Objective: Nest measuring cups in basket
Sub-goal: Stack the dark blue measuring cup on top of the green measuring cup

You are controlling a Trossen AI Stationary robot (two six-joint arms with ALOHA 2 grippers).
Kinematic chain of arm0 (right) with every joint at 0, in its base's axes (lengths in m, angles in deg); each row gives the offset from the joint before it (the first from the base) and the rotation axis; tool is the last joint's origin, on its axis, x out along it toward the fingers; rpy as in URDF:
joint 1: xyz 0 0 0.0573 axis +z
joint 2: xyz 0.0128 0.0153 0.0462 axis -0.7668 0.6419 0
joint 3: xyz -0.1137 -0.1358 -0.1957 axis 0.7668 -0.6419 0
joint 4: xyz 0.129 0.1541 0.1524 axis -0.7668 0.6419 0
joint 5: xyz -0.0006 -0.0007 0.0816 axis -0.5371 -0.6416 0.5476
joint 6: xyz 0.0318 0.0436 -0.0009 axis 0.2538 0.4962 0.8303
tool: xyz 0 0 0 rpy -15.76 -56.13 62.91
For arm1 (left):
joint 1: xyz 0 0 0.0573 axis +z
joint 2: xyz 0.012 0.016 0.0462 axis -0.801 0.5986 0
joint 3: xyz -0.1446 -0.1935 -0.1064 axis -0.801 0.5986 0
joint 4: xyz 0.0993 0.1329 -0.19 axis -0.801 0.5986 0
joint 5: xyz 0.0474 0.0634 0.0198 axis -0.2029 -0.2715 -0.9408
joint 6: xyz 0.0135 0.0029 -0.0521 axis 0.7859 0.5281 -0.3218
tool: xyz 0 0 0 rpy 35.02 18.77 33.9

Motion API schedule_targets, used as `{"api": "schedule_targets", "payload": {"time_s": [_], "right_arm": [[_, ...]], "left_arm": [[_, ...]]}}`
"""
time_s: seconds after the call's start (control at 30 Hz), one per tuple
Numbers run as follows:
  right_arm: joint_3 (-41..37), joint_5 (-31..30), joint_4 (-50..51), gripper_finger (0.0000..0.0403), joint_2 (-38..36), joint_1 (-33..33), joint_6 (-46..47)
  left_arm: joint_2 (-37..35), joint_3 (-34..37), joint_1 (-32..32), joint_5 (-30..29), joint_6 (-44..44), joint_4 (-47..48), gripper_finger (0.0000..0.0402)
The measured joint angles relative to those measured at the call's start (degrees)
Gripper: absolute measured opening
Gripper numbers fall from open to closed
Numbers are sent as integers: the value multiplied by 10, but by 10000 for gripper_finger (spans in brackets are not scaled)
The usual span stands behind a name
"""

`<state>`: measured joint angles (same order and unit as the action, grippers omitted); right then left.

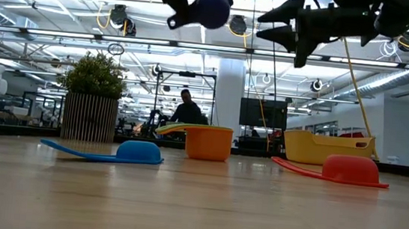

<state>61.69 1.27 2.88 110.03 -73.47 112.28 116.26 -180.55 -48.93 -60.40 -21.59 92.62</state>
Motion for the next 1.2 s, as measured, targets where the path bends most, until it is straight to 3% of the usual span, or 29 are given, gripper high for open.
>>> {"api": "schedule_targets", "payload": {"time_s": [0.2, 0.47, 1.07, 1.2], "right_arm": [[1, -40, -59, 163, 17, 38, 67], [28, -70, -50, 160, 38, 85, 122], [52, -51, -49, 160, 83, 93, 136], [52, -19, -56, 160, 83, 93, 144]], "left_arm": [[1, 0, -22, -74, 25, -1, 6], [31, 0, -24, -98, 68, 0, 5], [67, 0, -51, -96, 48, -1, 4], [67, 0, -42, -99, 49, 1, 6]]}}
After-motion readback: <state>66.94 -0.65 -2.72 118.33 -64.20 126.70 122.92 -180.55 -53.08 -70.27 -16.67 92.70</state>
